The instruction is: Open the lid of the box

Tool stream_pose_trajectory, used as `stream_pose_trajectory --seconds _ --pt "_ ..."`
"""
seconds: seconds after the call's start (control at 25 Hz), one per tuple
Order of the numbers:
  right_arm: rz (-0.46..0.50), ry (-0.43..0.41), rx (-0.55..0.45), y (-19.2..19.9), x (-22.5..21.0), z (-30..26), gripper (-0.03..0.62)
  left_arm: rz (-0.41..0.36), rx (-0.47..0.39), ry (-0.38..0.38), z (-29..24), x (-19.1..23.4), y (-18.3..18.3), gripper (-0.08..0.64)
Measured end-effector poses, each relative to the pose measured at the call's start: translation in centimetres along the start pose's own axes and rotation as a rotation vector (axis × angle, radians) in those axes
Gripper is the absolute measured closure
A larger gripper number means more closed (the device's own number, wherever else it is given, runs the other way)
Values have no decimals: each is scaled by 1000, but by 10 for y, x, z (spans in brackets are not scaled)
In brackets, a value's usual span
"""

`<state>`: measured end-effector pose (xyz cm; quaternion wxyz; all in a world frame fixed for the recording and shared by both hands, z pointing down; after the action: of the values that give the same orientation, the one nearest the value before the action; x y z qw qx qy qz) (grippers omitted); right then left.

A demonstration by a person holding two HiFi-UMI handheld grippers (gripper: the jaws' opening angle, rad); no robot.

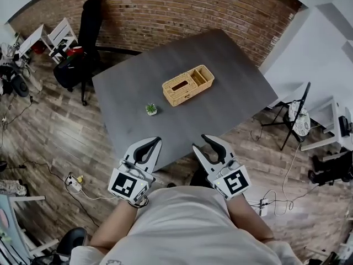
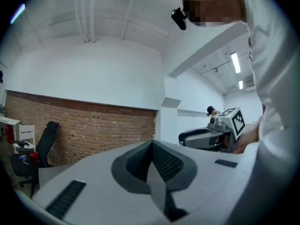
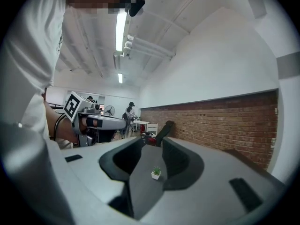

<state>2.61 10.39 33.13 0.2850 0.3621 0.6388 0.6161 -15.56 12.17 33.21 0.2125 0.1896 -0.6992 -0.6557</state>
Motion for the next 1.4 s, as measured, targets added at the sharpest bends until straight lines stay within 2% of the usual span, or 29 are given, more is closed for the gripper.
stream_pose_trajectory --seconds 0.4,0.92,1.16,1.4 --pt "-2 -153 -12 2 -84 -42 443 14 2 -151 -66 21 -8 549" --pt "-5 -369 -23 13 -216 -73 443 46 25 -355 -175 10 -8 549" --pt "-5 -432 -34 23 -252 -73 443 41 34 -415 -206 1 -5 549" --pt "-11 -481 -33 26 -262 -84 440 31 50 -447 -216 1 -7 549"
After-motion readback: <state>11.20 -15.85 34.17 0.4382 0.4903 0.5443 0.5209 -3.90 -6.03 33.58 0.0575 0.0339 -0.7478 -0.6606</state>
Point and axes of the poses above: the fingertips, and each gripper's own axes: z backward along the fingers, x to its left, y out of its underside, the point moved 5 cm from there along z, backward along the fingers, and after that the axes turned 3 degrees about -y, right-handed, at the moved point
